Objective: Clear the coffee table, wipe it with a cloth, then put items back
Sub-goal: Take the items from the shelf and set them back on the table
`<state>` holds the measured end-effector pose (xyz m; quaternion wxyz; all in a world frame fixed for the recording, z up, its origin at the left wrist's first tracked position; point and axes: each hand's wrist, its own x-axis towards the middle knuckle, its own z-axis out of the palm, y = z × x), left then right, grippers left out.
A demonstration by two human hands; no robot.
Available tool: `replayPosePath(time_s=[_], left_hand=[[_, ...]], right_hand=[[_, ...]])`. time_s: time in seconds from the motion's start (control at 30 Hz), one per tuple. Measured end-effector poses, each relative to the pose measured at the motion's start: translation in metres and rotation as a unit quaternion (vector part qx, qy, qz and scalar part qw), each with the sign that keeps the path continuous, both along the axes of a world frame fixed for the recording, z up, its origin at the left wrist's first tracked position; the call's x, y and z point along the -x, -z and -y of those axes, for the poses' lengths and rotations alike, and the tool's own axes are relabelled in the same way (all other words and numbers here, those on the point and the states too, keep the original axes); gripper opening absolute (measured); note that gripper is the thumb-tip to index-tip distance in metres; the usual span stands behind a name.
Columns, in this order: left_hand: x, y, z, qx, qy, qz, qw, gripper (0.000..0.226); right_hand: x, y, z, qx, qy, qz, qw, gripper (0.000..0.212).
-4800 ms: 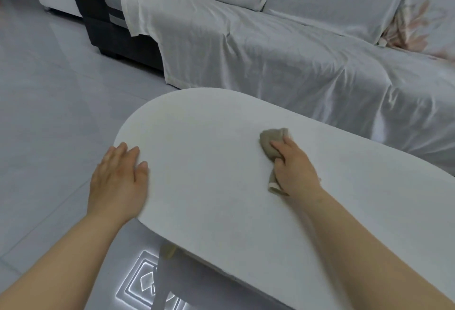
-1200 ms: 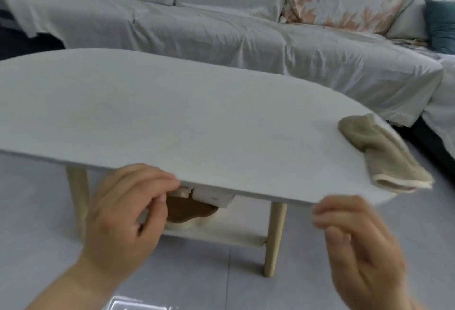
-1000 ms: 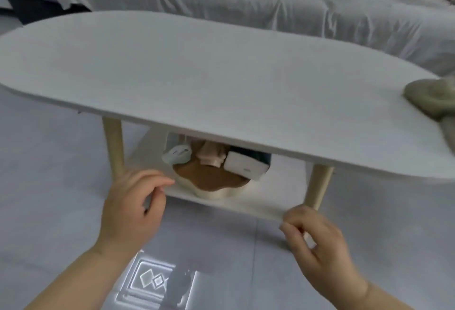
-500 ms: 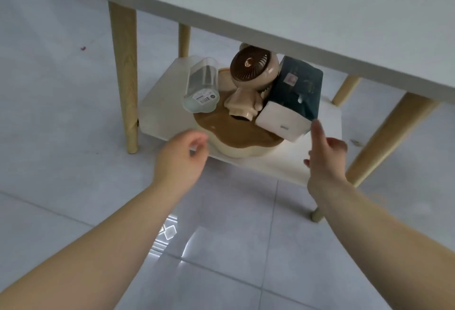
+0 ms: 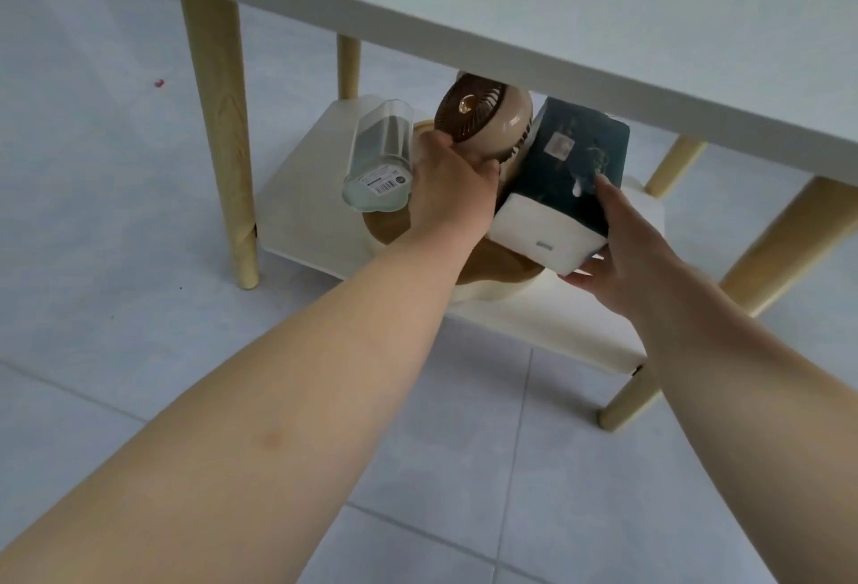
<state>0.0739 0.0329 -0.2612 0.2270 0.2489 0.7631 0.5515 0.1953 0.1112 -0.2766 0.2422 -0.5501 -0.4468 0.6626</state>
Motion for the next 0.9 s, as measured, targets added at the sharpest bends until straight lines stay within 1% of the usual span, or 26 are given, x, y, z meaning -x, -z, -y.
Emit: replayPosePath(time_s=[0.17,0.2,0.27,0.3,0.33,0.4,0.43,0.5,0.57,0.63,0.73,0.83,0.9], left_hand=[[0.001,0.000,-0.001,-0.005,-0.008,0.020,1.000,0.057],[0.003,0.000,-0.001,-0.003,-0.003,0.041,0.999,0.057],[0.006,-0.001,0.000,-0.014,0.019,0.082,0.996,0.045],[0.007,-0.003,0.002,-0.017,0.033,0.097,0.995,0.043],[0.006,-0.003,0.004,-0.015,0.042,0.104,0.994,0.050],[0.005,0.001,0.006,0.007,0.053,0.100,0.994,0.072],[0.003,0.002,0.008,0.018,0.051,0.094,0.994,0.078],[-0.002,0.002,0.011,0.016,0.051,0.099,0.994,0.082],[-0.006,0.003,0.012,0.009,0.064,0.106,0.992,0.077],[-0.009,0.004,0.016,-0.011,0.085,0.128,0.988,0.067],[-0.011,0.005,0.031,-0.063,0.119,0.166,0.977,0.039],[-0.014,0.013,0.056,-0.091,0.148,0.181,0.968,0.017],[-0.016,0.017,0.077,-0.107,0.170,0.186,0.962,0.021]], right_hand=[[-0.004,-0.002,0.001,-0.023,-0.037,0.024,0.999,0.024],[-0.005,-0.003,0.001,-0.027,-0.048,0.022,0.998,0.024],[-0.009,-0.004,0.002,-0.030,-0.058,0.014,0.998,0.022],[-0.010,-0.004,0.003,-0.033,-0.060,0.009,0.998,0.020],[-0.012,-0.004,0.003,-0.037,-0.060,0.004,0.998,0.018],[-0.017,-0.004,0.004,-0.046,-0.054,-0.001,0.997,0.016],[-0.019,-0.004,0.005,-0.049,-0.051,-0.001,0.998,0.015],[-0.024,-0.004,0.006,-0.050,-0.045,-0.002,0.998,0.015],[-0.029,-0.005,0.007,-0.048,-0.042,-0.010,0.998,0.015],[-0.035,-0.007,0.009,-0.049,-0.046,-0.025,0.997,0.014],[-0.048,-0.010,0.017,-0.049,-0.059,-0.037,0.996,0.016],[-0.063,-0.012,0.034,-0.052,-0.092,-0.038,0.994,0.022],[-0.071,-0.016,0.049,-0.045,-0.123,-0.054,0.990,0.021]])
